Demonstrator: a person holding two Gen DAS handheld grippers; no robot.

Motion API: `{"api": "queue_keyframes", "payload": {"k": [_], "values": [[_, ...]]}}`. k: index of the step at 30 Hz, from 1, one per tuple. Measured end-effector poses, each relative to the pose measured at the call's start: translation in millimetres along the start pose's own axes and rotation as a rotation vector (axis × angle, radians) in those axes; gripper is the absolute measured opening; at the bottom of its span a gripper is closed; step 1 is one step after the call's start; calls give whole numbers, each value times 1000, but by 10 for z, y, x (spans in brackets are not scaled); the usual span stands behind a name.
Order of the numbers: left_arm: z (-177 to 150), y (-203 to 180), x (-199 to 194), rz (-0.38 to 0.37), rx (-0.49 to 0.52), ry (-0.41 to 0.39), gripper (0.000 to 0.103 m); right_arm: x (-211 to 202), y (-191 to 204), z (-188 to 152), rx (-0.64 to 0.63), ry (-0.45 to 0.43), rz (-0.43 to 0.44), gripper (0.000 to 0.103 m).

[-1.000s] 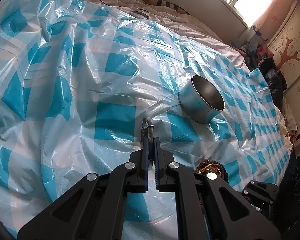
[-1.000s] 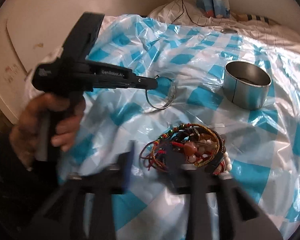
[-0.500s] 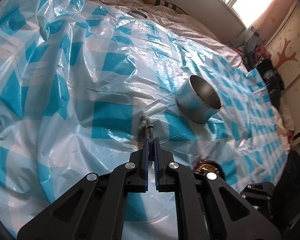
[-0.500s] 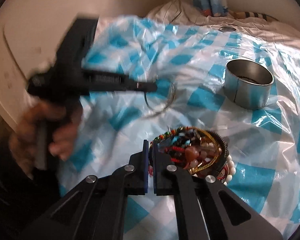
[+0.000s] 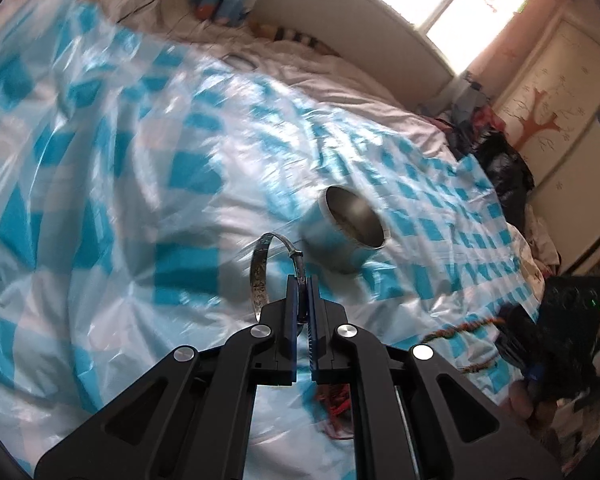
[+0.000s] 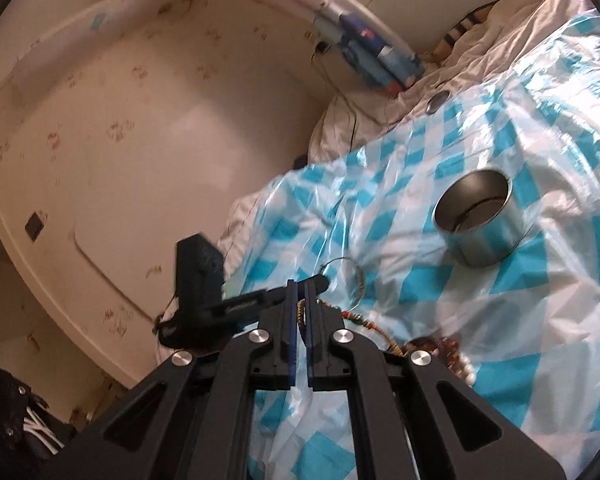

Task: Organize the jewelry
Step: 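Carry both bracelets over the silver tin and open both tools to drop them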

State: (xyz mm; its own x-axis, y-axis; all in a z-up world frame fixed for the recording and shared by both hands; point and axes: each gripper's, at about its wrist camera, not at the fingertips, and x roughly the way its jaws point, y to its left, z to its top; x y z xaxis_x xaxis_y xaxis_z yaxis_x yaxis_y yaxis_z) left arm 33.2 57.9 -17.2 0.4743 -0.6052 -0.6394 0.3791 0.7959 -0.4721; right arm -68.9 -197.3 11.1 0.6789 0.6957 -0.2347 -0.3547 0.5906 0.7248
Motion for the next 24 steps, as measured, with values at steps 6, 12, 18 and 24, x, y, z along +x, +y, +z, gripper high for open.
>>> {"api": "queue_keyframes", "payload": {"k": [6, 12, 18, 24], "values": [[229, -411, 51, -45, 111, -24, 4, -117, -177, 358, 49, -65, -27, 4], [367, -616, 212, -73, 145, -19, 4, -76, -431, 641, 90, -88, -44, 4], [585, -662, 461, -116, 133, -11, 4, 91, -621, 858, 116, -107, -76, 4], [726, -700, 842, -193, 117, 52, 4, 383, -820, 1023, 101, -85, -153, 4]]}}
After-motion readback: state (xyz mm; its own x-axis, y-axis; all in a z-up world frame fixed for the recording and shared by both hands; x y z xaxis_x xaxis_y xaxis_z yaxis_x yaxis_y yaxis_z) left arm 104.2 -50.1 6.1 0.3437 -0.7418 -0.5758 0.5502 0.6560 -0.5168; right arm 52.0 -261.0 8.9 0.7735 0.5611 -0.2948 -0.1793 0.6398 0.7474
